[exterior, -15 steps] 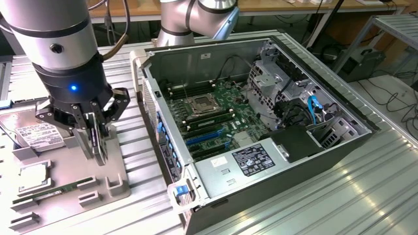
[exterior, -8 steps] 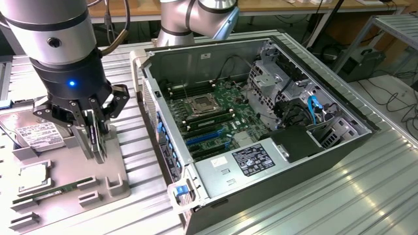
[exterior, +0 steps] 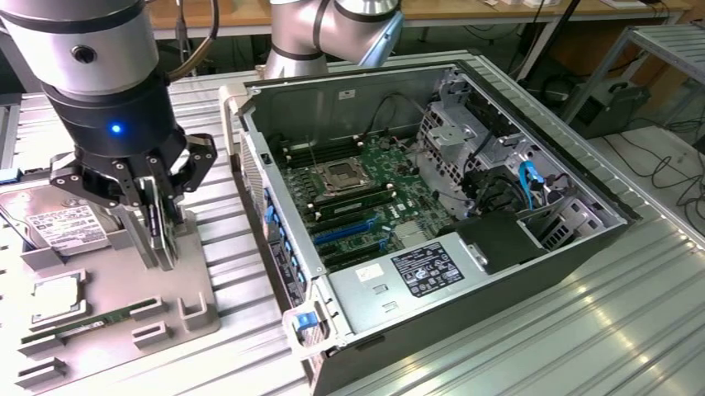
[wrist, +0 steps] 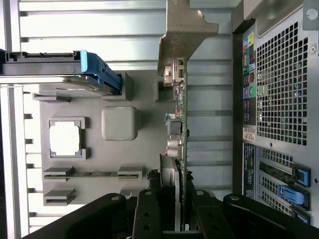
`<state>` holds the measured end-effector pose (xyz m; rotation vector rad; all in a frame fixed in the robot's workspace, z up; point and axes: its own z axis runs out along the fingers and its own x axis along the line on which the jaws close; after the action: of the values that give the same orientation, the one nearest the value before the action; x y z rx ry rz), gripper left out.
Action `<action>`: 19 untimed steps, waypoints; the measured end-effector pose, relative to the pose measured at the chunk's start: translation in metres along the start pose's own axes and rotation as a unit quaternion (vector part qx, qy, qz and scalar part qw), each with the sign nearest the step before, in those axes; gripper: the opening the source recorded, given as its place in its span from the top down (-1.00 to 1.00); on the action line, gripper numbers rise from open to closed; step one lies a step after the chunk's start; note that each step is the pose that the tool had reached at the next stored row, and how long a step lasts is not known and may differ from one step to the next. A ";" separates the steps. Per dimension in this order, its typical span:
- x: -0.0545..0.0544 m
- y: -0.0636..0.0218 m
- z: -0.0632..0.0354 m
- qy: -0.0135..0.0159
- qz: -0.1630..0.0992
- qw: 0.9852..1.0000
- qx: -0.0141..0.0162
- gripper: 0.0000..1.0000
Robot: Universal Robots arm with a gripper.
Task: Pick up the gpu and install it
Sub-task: 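Pick up the gpu and move the gpu toward the slot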
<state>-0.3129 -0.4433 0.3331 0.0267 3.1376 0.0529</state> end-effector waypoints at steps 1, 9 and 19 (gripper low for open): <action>0.000 0.0001 -0.0018 0.000 0.000 1.000 0.000 0.44; 0.000 0.0004 -0.0133 0.000 0.000 1.000 -0.001 0.44; 0.000 0.0009 -0.0271 0.000 0.000 1.000 -0.001 0.44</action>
<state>-0.3129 -0.4433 0.3602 0.0267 3.1375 0.0560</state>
